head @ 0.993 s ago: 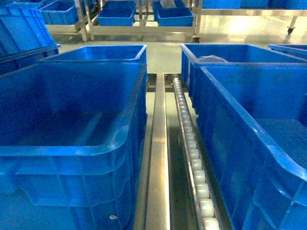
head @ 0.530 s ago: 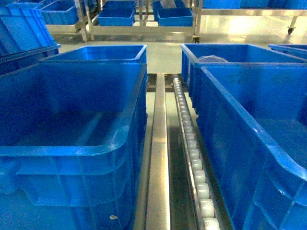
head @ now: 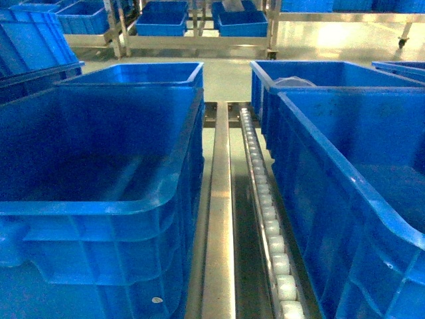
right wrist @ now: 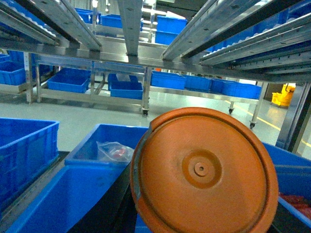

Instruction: Sort blue parts and orange caps into right shelf containers

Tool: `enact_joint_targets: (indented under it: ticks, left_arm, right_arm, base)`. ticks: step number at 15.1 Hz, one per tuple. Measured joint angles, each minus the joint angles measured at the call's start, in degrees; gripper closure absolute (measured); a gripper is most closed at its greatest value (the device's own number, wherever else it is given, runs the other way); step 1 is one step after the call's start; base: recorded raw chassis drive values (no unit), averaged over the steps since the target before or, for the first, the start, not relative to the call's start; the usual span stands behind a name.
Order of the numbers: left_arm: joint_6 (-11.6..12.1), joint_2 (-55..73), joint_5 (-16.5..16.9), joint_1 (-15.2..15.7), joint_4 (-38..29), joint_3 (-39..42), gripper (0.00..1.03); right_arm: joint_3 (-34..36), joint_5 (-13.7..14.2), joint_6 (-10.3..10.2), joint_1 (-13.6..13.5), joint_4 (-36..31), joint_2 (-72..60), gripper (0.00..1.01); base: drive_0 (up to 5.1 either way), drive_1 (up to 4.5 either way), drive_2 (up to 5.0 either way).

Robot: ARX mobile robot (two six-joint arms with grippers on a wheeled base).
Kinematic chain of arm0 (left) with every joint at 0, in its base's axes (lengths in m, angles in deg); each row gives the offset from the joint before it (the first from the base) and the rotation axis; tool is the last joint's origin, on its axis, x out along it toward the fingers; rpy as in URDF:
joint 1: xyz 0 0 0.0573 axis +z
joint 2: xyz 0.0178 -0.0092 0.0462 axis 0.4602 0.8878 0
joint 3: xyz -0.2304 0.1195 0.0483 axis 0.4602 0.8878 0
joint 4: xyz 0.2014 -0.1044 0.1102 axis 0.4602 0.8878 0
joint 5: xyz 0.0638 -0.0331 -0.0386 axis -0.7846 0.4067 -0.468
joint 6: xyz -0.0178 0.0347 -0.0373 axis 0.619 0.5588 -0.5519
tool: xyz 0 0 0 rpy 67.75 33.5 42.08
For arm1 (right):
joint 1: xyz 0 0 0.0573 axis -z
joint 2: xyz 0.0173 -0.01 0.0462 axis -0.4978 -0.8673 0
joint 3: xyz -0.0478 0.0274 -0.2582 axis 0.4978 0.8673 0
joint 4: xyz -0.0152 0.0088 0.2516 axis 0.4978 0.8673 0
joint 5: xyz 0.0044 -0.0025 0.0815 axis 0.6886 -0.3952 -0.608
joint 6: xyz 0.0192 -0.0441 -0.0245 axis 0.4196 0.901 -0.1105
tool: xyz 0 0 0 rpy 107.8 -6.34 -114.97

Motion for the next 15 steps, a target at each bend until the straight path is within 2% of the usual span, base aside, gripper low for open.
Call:
enact_joint_targets:
  ticks: [2, 3, 4, 5, 7, 8, 10, 11, 12, 14, 15]
  left_arm:
    - [-2.2, 15.4, -0.8, 0.1, 1.6, -7.5, 0.60]
    - [-4.1, 22.8, -1.0, 0.1, 2.8, -8.9, 0.49]
    - [-5.0, 24.8, -0.9, 0.0, 2.8, -8.5, 0.39]
    - [-5.9, 23.4, -0.3, 0.0, 1.5, -8.2, 0.26]
    - [-7.0, 20.0, 0.9, 0.1, 1.5, -8.1, 0.08]
    - [-7.9, 17.7, 1.5, 0.1, 4.2, -6.9, 0.05]
    - [-9.2, 16.8, 2.0, 0.1, 4.6, -5.0, 0.05]
    - [-8.7, 16.5, 1.2, 0.1, 5.0, -5.0, 0.08]
    - [-6.7, 15.3, -0.6, 0.4, 4.9, -3.7, 0.17]
    - [-4.0, 10.0, -0.5, 1.6, 4.6, 1.9, 0.37]
    - [-2.8, 4.6, 0.6, 3.0, 5.1, 6.9, 0.62]
  right_arm:
    - [-6.9, 0.4, -1.6, 0.3, -2.3, -14.6, 0.57]
    - [-8.6, 0.4, -2.8, 0.2, -1.3, -21.9, 0.51]
    - [-8.5, 0.5, -2.9, 0.0, -0.7, -24.9, 0.40]
    - [-8.4, 0.9, -3.0, -0.4, -1.4, -24.9, 0.27]
    - [-8.5, 1.5, -3.0, -0.8, -2.2, -23.1, 0.09]
    - [-8.2, 1.8, -3.0, -1.4, 0.4, -21.9, 0.02]
    - [-7.4, 1.5, -3.0, -1.4, 0.9, -21.5, 0.03]
    - [-6.6, -4.2, -4.7, 0.4, 1.6, -20.3, 0.12]
    - [-4.5, -7.0, -6.1, 1.1, 1.4, -18.3, 0.21]
    - [-0.4, -8.4, -7.3, 1.4, 1.6, -14.0, 0.40]
    - [4.0, -8.6, -7.6, 1.3, 2.9, -8.7, 0.67]
  base:
    - [0.0, 0.00, 0.0]
    - [0.0, 0.00, 0.0]
    - [0.0, 0.00, 0.0]
    - [0.0, 0.00, 0.0]
    - [0.0, 0.00, 0.0]
    - [0.0, 0.00, 0.0]
    - [0.0, 0.00, 0.0]
    - [0.0, 0.00, 0.0]
    - [0.0, 0.00, 0.0]
    - [0.0, 0.00, 0.0]
    - [0.0, 0.00, 0.0]
